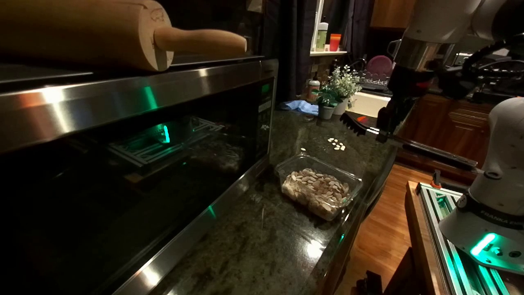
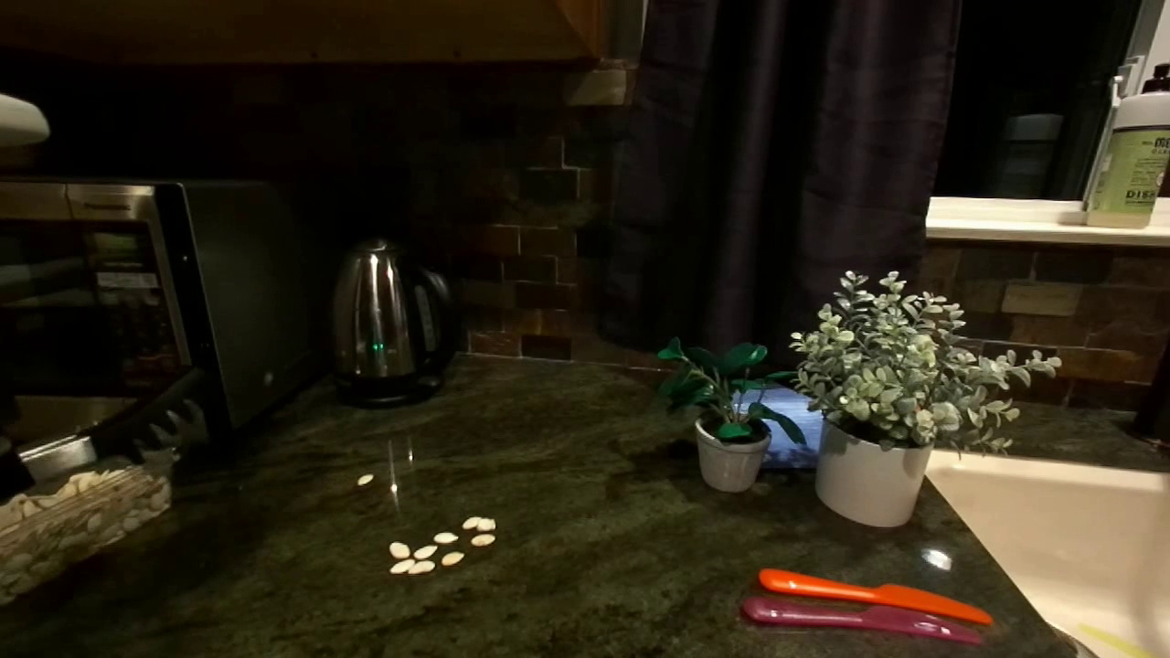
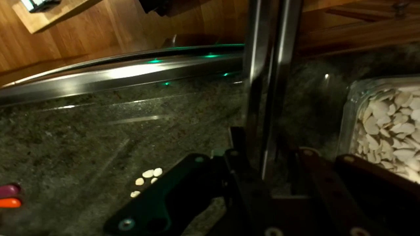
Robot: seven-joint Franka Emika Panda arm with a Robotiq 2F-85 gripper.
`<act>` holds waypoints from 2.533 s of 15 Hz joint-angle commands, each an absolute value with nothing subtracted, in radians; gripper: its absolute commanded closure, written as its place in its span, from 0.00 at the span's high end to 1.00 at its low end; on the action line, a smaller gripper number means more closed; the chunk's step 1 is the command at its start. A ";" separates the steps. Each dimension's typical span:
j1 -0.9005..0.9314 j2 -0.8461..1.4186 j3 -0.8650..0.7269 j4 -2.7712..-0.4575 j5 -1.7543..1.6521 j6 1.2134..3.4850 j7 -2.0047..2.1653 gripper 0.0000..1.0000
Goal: Use the tongs to pick up a bean and put it inside the container
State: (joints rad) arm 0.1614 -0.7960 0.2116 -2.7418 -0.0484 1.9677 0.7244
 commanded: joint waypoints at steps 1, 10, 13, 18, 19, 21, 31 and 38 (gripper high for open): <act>0.180 -0.786 0.239 -2.744 -0.040 1.985 0.559 0.07; 0.234 -0.656 0.227 -2.671 -0.001 2.085 0.193 0.07; 0.274 -0.614 0.212 -2.638 0.024 2.091 0.070 0.07; 0.304 -0.564 0.209 -2.606 0.016 2.094 -0.055 0.07; 0.305 -0.545 0.212 -2.594 0.014 2.101 -0.066 0.07; 0.307 -0.515 0.214 -2.577 0.011 2.109 -0.089 0.07; 0.296 -0.403 0.219 -2.509 0.002 2.113 -0.125 0.07; 0.291 -0.371 0.221 -2.492 0.001 2.113 -0.119 0.40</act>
